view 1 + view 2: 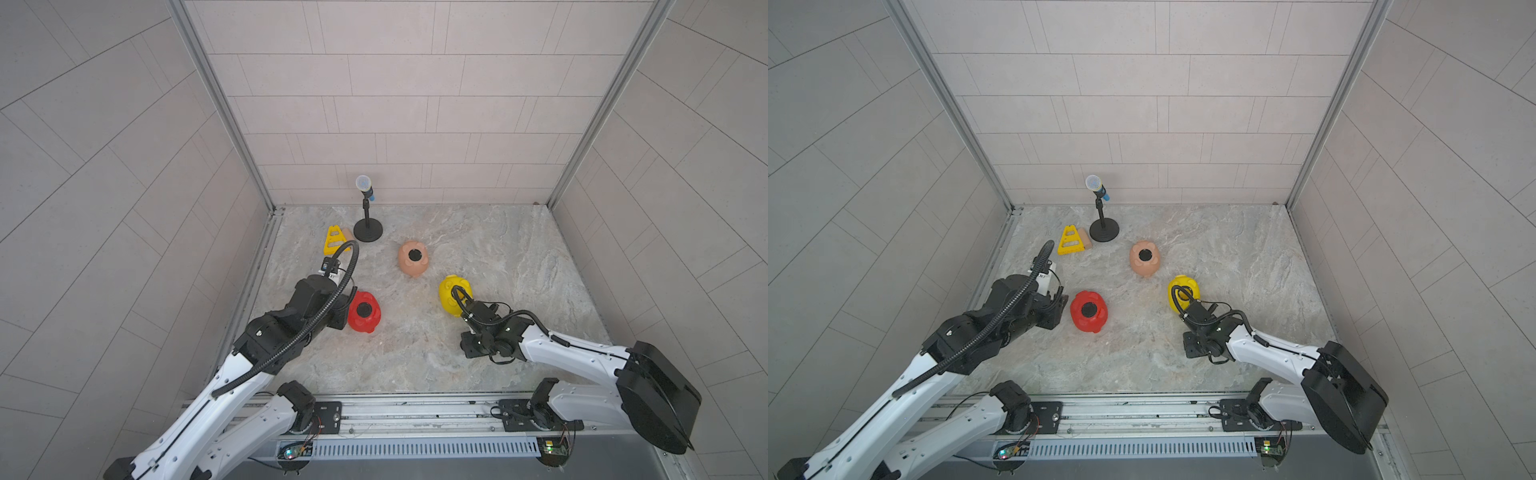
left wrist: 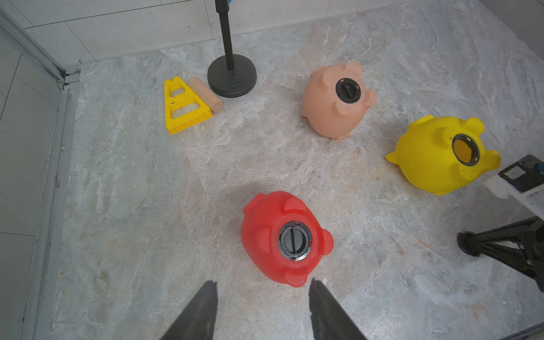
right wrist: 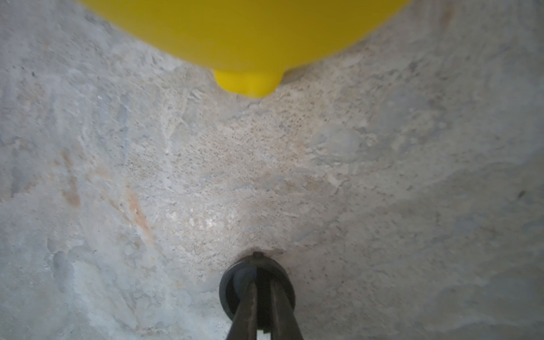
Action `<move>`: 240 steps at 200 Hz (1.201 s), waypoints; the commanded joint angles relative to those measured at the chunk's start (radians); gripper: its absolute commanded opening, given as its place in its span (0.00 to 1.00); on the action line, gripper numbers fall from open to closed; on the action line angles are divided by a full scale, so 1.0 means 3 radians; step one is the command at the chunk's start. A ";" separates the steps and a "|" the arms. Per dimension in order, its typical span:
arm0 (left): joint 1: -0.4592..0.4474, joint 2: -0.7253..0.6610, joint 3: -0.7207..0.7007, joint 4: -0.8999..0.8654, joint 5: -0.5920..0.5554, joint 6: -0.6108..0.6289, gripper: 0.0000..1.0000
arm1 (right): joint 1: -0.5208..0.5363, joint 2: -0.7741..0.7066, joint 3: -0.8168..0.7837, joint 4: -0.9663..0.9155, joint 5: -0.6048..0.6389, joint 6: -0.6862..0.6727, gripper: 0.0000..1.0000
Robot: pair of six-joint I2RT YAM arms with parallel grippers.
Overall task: Close piggy banks
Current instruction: Move the knob to the center of the board.
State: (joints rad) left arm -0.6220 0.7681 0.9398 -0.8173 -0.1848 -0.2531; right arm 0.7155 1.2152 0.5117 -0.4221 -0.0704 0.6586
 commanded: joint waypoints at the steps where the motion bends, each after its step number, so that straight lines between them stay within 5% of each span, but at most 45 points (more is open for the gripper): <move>1: 0.0009 -0.0004 -0.0026 0.0038 -0.0028 0.0026 0.55 | 0.0018 -0.0031 -0.0075 -0.0243 0.0071 0.0015 0.11; 177: 0.0010 -0.0009 -0.0028 0.0040 -0.0028 0.0031 0.56 | 0.0019 -0.0124 -0.0057 -0.0654 0.0233 0.0178 0.18; 240: 0.0008 -0.0004 -0.0032 0.0043 -0.0028 0.0031 0.56 | 0.0021 0.0033 -0.0039 -0.0664 0.0211 0.0161 0.10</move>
State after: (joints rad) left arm -0.6220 0.7685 0.9398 -0.8169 -0.1844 -0.2531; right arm 0.7200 1.1927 0.5220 -0.5694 -0.0322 0.6956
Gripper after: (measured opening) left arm 0.556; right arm 0.125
